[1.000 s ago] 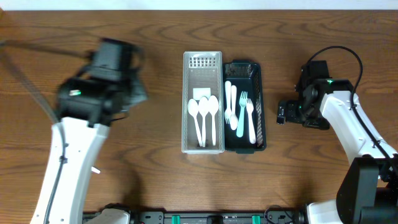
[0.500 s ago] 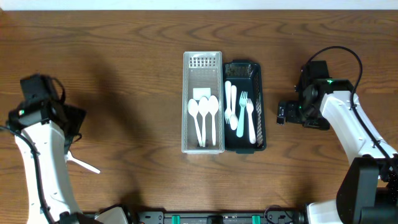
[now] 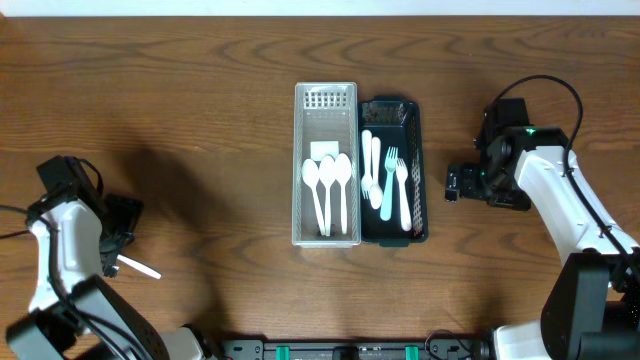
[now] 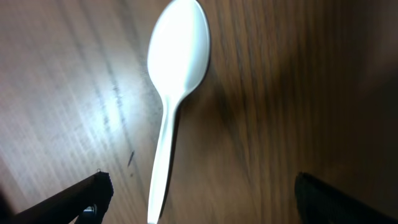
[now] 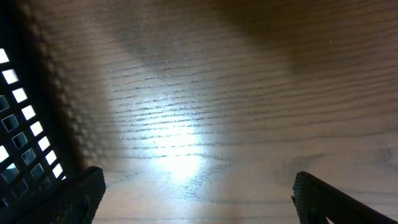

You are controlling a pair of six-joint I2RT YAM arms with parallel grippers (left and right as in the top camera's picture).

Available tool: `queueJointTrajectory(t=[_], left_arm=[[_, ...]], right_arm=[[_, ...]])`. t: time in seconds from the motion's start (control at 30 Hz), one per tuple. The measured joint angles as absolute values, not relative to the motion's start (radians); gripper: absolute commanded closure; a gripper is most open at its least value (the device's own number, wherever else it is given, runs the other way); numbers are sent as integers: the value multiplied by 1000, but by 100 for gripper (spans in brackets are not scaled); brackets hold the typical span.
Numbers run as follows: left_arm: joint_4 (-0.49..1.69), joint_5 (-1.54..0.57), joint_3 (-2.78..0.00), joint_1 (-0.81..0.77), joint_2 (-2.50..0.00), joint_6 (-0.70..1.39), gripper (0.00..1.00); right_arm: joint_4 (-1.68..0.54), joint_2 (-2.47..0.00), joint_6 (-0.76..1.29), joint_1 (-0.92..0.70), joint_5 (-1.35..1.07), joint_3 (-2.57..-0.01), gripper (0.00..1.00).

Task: Pack container
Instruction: 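Move left gripper to the last white spoon at lower left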

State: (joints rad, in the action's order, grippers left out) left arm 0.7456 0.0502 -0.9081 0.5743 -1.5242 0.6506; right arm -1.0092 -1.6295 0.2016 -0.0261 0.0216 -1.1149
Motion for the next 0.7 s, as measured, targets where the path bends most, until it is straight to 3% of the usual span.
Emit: queueJointTrajectory(t=[0.37,0.7], left_arm=[[695,26,-908,577,-1700,607,1],[672,-27,-913,627,-1715,601,0]], right_arm=[[-1011,-1629,202,-26,21,-1115,1],[-1011,-1629,202,-26,22,-1115,1]])
